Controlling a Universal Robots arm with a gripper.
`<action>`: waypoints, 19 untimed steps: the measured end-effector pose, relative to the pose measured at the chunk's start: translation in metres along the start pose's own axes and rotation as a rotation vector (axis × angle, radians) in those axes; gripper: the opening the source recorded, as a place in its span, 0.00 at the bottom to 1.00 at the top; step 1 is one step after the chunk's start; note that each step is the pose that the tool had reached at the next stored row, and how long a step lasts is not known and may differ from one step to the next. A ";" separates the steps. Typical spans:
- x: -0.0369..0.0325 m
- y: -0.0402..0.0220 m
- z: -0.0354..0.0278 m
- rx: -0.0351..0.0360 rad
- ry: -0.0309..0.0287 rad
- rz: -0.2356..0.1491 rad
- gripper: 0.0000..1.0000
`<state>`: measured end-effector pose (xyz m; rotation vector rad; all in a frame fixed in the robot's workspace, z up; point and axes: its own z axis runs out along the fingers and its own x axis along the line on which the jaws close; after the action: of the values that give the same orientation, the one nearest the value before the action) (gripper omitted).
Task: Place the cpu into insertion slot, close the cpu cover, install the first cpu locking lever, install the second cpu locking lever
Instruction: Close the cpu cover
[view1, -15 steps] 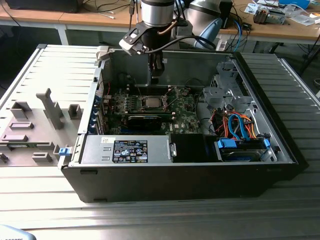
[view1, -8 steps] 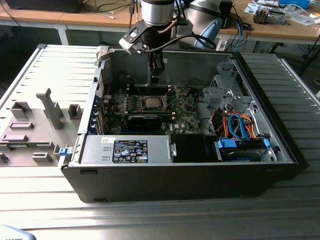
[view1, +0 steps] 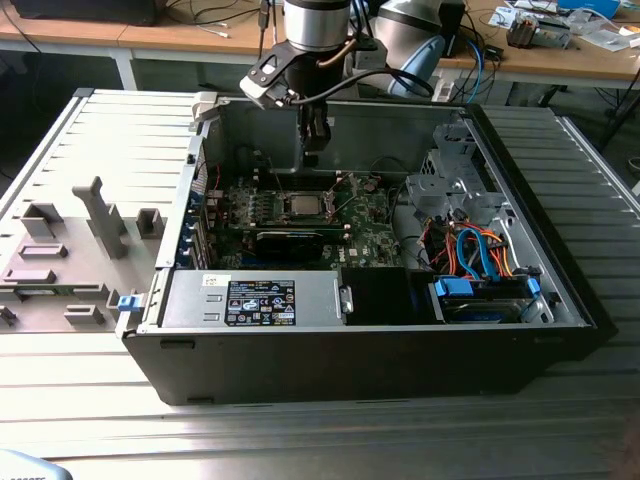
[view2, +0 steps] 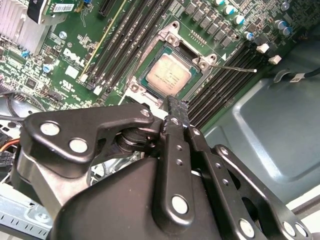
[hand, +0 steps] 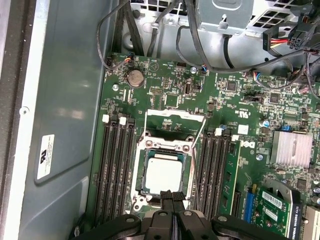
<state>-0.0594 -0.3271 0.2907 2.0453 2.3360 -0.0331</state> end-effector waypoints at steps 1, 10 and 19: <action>-0.0001 0.0005 0.0000 0.0000 0.0000 0.000 0.11; -0.0008 0.0062 0.0001 0.0000 0.0000 0.000 0.11; -0.0018 0.0139 0.0002 0.0001 0.0001 0.000 0.11</action>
<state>-0.0454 -0.3271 0.2907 2.0453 2.3362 -0.0331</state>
